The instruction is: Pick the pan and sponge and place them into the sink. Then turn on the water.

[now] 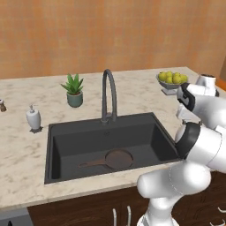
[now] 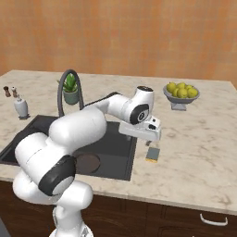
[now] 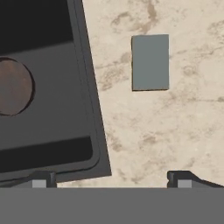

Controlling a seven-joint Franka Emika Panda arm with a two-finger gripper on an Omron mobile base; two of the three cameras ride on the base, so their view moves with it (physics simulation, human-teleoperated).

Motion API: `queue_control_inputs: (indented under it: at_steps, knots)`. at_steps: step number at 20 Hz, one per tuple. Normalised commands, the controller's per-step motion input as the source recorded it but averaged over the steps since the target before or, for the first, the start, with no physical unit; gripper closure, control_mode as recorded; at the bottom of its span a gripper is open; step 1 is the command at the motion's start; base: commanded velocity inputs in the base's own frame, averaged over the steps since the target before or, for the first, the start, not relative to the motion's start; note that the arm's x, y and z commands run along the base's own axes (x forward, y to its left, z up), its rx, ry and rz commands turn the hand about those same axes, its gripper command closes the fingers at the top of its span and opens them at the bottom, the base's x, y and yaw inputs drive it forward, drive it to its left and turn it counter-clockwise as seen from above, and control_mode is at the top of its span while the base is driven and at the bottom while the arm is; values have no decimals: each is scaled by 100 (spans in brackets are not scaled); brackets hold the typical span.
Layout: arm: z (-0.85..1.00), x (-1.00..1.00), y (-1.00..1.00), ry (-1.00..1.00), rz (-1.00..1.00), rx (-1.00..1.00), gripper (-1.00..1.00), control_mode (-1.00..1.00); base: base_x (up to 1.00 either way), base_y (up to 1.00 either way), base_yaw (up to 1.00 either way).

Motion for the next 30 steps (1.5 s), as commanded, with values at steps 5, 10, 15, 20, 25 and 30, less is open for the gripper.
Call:
queue_control_inputs:
  at_steps: [5, 10, 15, 20, 25, 30]
  knots:
    - [-35, 25, -42, 0, 0, 0, -100, -100, 0, 0, 0]
    - [-21, 19, -19, 1, 0, 0, -100, -100, 0, 0, 0]
    - [-29, 25, -18, 1, 0, 0, -100, -100, 0, 0, 0]
    - [-36, 26, -13, 0, 0, 0, -100, -100, 0, 0, 0]
    - [-32, 33, -13, 1, 0, 0, -100, -100, 0, 0, 0]
    - [-36, 32, -9, 0, 0, 0, -100, -100, 0, 0, 0]
